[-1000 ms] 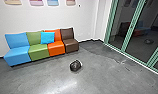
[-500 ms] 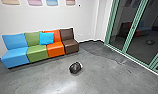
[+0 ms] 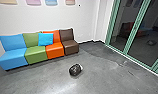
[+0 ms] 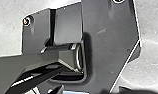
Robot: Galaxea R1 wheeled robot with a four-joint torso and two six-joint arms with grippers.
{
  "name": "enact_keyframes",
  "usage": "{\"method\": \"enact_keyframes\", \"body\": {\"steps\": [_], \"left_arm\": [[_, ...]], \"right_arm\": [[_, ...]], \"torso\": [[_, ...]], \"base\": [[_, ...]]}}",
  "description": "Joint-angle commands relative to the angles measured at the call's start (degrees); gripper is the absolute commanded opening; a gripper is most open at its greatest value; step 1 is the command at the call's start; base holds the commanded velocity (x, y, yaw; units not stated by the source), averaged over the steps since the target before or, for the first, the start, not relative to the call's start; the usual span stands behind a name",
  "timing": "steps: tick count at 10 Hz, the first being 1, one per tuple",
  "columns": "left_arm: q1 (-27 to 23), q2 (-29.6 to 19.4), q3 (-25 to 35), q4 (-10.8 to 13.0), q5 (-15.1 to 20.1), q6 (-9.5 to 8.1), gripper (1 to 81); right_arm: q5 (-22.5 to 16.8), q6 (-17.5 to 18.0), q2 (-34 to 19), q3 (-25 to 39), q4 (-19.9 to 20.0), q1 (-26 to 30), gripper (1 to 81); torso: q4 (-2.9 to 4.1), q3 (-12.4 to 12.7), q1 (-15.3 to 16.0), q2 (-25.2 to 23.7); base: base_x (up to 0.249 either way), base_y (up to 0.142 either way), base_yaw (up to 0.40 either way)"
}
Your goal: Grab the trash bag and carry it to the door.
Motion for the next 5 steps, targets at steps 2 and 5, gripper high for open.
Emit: {"method": "enact_keyframes", "body": {"steps": [2, 5], "left_arm": [[-2.05, -0.16, 0.01, -0.45, 3.57, -0.3, 81.1], [-2.13, -0.08, 0.01, -0.45, 3.57, -0.22, 81.1]], "right_arm": [[-3.88, -0.78, 0.33, 0.26, -1.25, 1.2, 81.1], [-3.88, -0.78, 0.33, 0.26, -1.16, 1.2, 81.1]], "torso": [[0.0, 0.0, 0.02, 0.0], [0.0, 0.0, 0.0, 0.0]], "base": [[0.166, 0.0, 0.0], [0.166, 0.0, 0.0]]}}
